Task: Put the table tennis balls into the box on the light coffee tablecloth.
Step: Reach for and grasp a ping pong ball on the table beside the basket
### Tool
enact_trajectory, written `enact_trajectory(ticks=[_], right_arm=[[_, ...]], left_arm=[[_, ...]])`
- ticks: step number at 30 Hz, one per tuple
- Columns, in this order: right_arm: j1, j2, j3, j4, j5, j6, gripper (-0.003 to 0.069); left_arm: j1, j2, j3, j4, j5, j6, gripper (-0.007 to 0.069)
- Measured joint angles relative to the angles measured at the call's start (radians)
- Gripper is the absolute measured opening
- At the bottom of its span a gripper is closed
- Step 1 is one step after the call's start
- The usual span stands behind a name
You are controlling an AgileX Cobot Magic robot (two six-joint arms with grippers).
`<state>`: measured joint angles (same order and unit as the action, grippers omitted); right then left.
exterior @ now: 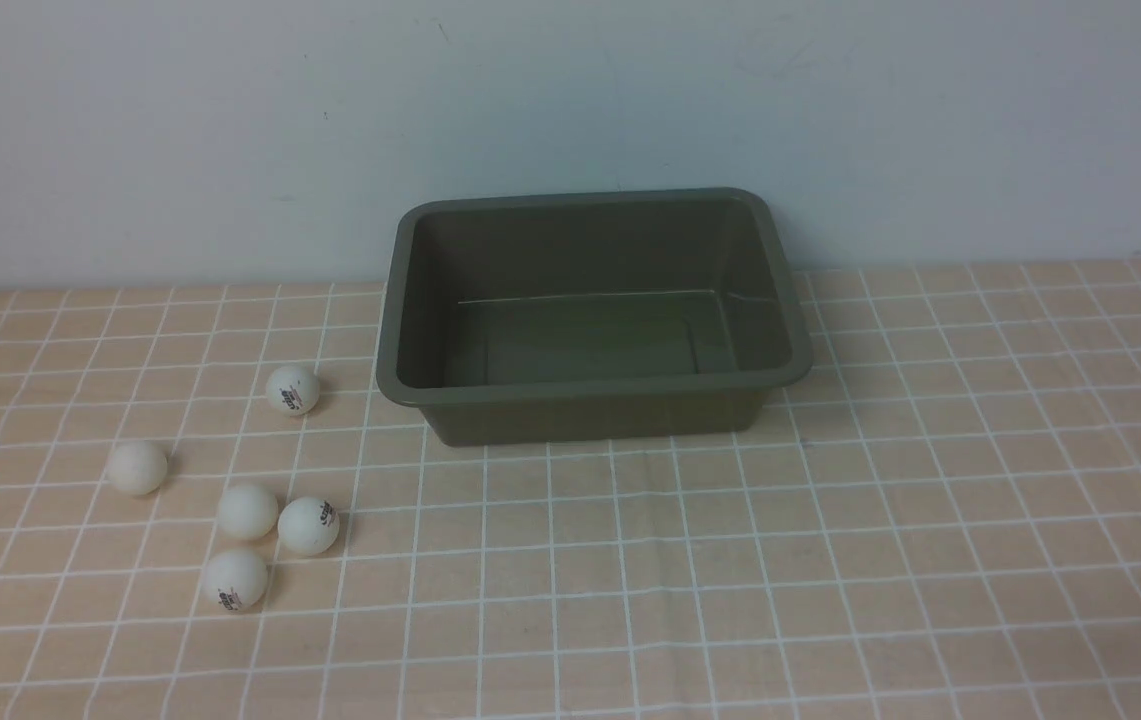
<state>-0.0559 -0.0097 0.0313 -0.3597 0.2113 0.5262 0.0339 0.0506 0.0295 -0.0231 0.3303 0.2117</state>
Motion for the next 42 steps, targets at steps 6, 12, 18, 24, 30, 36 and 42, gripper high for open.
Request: enact_trajectory(ticks=[6,12,18,24,30,36,42], right_arm=[[0.0,0.0,0.0,0.0,0.0,0.0,-0.0013],[0.0,0.0,0.0,0.0,0.0,0.0,-0.0013],[0.002,0.0,0.0,0.0,0.0,0.0,-0.0013],[0.003,0.0,0.0,0.0,0.0,0.0,-0.0013],[0.003,0.0,0.0,0.0,0.0,0.0,-0.0013],[0.003,0.0,0.0,0.0,0.0,0.0,-0.0013],[0.003,0.0,0.0,0.0,0.0,0.0,-0.0013]], left_arm=[[0.0,0.0,0.0,0.0,0.0,0.0,-0.0069],[0.0,0.0,0.0,-0.007,0.0,-0.002,-0.0069],[0.0,0.0,0.001,-0.196,0.0,-0.112,-0.0069],[0.0,0.0,0.001,-0.536,-0.002,-0.248,-0.0069],[0.0,0.0,0.001,-0.769,-0.008,-0.259,-0.0069],[0.0,0.0,0.001,-0.838,-0.029,-0.259,-0.0069],[0.0,0.0,0.001,-0.926,-0.073,-0.272,-0.0069]])
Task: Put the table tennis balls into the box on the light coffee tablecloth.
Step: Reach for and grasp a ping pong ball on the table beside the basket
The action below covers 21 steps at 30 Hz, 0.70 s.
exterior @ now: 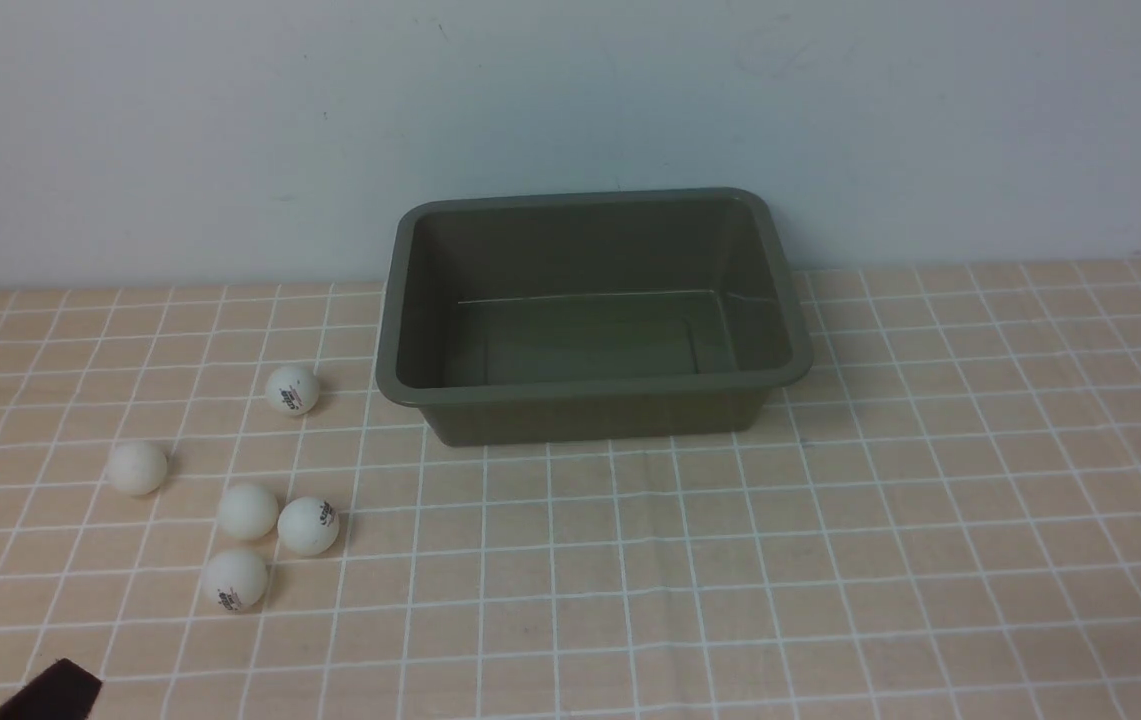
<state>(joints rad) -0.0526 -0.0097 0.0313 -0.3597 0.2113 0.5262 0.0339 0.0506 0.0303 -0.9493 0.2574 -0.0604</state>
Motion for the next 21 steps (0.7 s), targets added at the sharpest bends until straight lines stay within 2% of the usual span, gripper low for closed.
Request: enact_trajectory(ticks=[3,6,8,11,12,16,19,21], right_arm=[[0.0,0.0,0.0,0.0,0.0,0.0,-0.0013],[0.0,0.0,0.0,0.0,0.0,0.0,-0.0013],[0.0,0.0,0.0,0.0,0.0,0.0,-0.0013],[0.0,0.0,0.0,0.0,0.0,0.0,-0.0013],[0.0,0.0,0.0,0.0,0.0,0.0,-0.0013],[0.0,0.0,0.0,0.0,0.0,0.0,-0.0013],[0.0,0.0,0.0,0.0,0.0,0.0,-0.0013],[0.0,0.0,0.0,0.0,0.0,0.0,-0.0013]], left_arm=[[0.0,0.0,-0.026,-0.182,-0.139,0.035,-0.0069],[0.0,0.001,-0.128,-0.212,-0.244,0.214,-0.0069],[0.0,0.012,-0.202,-0.199,-0.257,0.353,-0.0069],[0.0,0.076,-0.298,-0.186,-0.206,0.567,-0.0069],[0.0,0.116,-0.343,-0.181,-0.156,0.65,-0.0069],[0.0,0.347,-0.472,-0.162,0.035,0.858,-0.0069],[0.0,0.563,-0.561,-0.111,0.137,0.932,-0.0069],[0.0,0.65,-0.598,-0.074,0.158,0.936,-0.0069]])
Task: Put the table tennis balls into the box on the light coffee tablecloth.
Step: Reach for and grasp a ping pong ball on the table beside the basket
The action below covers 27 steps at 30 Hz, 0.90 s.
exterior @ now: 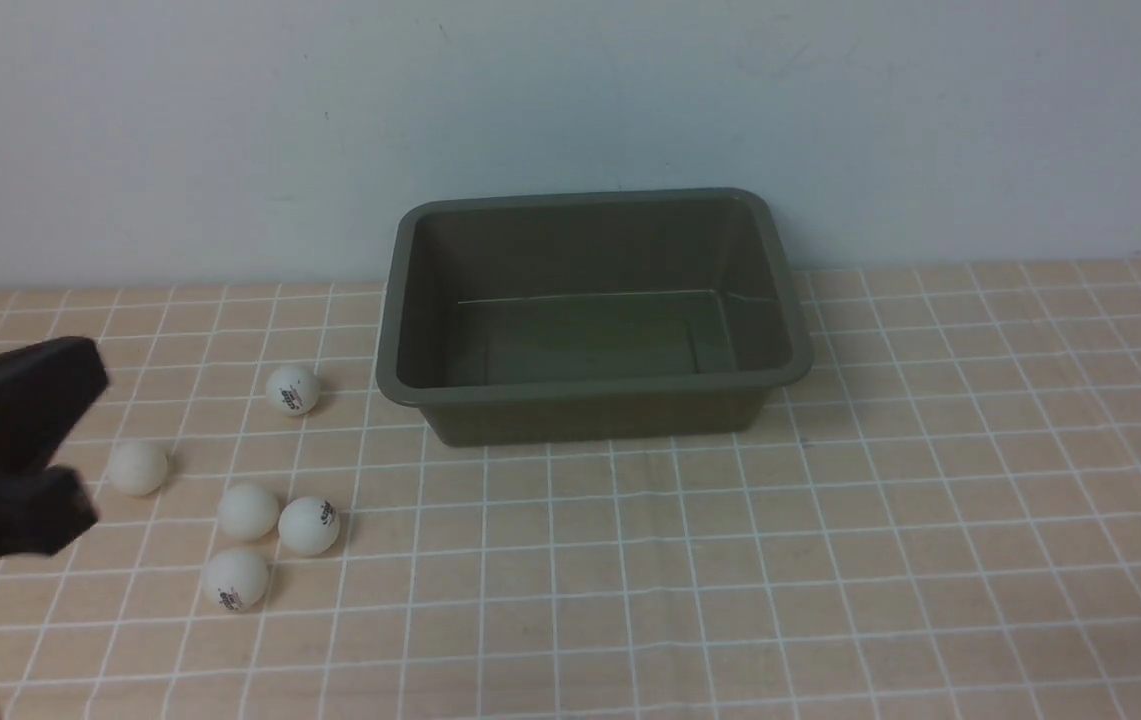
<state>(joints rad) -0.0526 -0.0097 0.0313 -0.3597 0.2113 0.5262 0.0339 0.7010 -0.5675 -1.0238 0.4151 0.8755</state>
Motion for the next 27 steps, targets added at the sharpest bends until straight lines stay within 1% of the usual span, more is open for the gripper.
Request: enact_trajectory(ticks=[1,2,4,7,8,9,10,13,14,15,17,19,20,22,25,26,27], right_arm=[[0.0,0.0,0.0,0.0,0.0,0.0,-0.0013],[0.0,0.0,0.0,0.0,0.0,0.0,-0.0013],[0.0,0.0,0.0,0.0,0.0,0.0,-0.0013],[0.0,0.0,0.0,0.0,0.0,0.0,-0.0013],[0.0,0.0,0.0,0.0,0.0,0.0,-0.0013],[0.0,0.0,0.0,0.0,0.0,0.0,-0.0013],[0.0,0.0,0.0,0.0,0.0,0.0,-0.0013],[0.0,0.0,0.0,0.0,0.0,0.0,-0.0013],[0.0,0.0,0.0,0.0,0.0,0.0,-0.0013],[0.0,0.0,0.0,0.0,0.0,0.0,-0.0013],[0.0,0.0,0.0,0.0,0.0,0.0,-0.0013],[0.0,0.0,0.0,0.0,0.0,0.0,-0.0013],[0.0,0.0,0.0,0.0,0.0,0.0,-0.0013],[0.0,0.0,0.0,0.0,0.0,0.0,-0.0013],[0.0,0.0,0.0,0.0,0.0,0.0,-0.0013],[0.0,0.0,0.0,0.0,0.0,0.0,-0.0013],[0.0,0.0,0.0,0.0,0.0,0.0,-0.0013]], left_arm=[[0.0,0.11,-0.043,0.06,0.012,-0.014,-0.0069],[0.0,0.15,-0.061,0.085,0.016,-0.028,-0.0069],[0.0,0.274,-0.124,0.182,0.03,-0.102,-0.0069],[0.0,0.441,-0.232,0.36,0.081,-0.278,-0.0068],[0.0,0.477,-0.259,0.429,0.104,-0.327,-0.0068],[0.0,0.527,-0.299,0.505,0.127,-0.399,-0.0066],[0.0,0.543,-0.318,0.553,0.139,-0.435,-0.0065],[0.0,0.633,-0.395,0.781,0.188,-0.598,-0.0059],[0.0,0.667,-0.427,0.884,0.204,-0.703,-0.0055],[0.0,0.678,-0.44,0.923,0.21,-0.73,-0.0055],[0.0,0.704,-0.474,1.024,0.233,-0.854,-0.0055],[0.0,0.722,-0.496,1.12,0.263,-0.941,-0.0041],[0.0,0.728,-0.499,1.155,0.284,-0.959,-0.003],[0.0,0.739,-0.502,1.181,0.313,-0.971,0.0007],[0.001,0.748,-0.502,1.182,0.337,-0.971,0.007],[0.001,0.754,-0.502,1.175,0.346,-0.971,0.0104],[0.001,0.755,-0.502,1.171,0.35,-0.971,0.0118]])
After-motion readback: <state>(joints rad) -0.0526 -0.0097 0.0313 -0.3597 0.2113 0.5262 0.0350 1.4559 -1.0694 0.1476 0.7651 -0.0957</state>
